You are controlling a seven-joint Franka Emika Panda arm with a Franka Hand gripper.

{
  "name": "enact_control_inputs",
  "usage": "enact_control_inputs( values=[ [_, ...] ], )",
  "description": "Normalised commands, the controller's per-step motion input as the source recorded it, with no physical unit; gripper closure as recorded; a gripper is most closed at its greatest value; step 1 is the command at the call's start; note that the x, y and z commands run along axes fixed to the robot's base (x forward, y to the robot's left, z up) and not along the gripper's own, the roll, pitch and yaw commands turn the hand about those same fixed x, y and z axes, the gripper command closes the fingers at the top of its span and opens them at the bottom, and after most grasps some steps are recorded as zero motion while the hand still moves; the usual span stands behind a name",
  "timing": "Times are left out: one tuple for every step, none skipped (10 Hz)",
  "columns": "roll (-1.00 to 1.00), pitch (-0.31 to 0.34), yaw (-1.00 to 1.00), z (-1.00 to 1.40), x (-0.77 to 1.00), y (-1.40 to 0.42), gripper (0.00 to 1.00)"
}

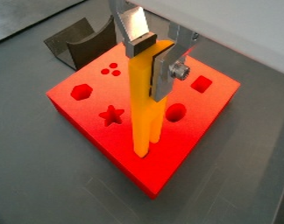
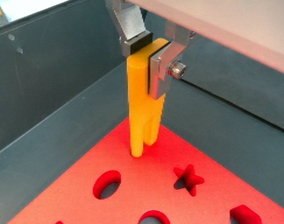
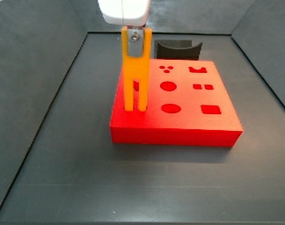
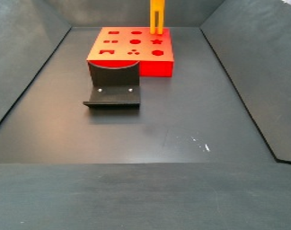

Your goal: Insert the square-circle object.

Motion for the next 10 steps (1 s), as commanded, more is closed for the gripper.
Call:
enact_control_inputs(
  values=[
    [0.03,0.0,0.0,-0.04,0.0,-0.05,1.0],
    [0.0,0.016,0.0,-0.03,0.06,0.0,1.0],
    [0.36,0.116,0.0,-0.47,0.08,-0.19,1.0],
    [0.28,0.09,-0.01,-0.63,0.18,-0.07,1.0],
    [0.12,0.0,-0.07,-0.85,0.19,0.0,1.0],
    [0.07,-0.026,-0.06,-0.97,0.13,0.0,1.0],
    [0.06,-0.046,-0.05,-1.0,0.14,0.0,1.0],
    [0.04,-0.034,-0.05,-1.0,0.09,0.0,1.0],
    [0.0,-0.004,-0.11,-1.0,0.02,0.0,1.0],
    [0.0,0.0,-0.09,-1.0,0.09,0.0,1.0]
  ],
)
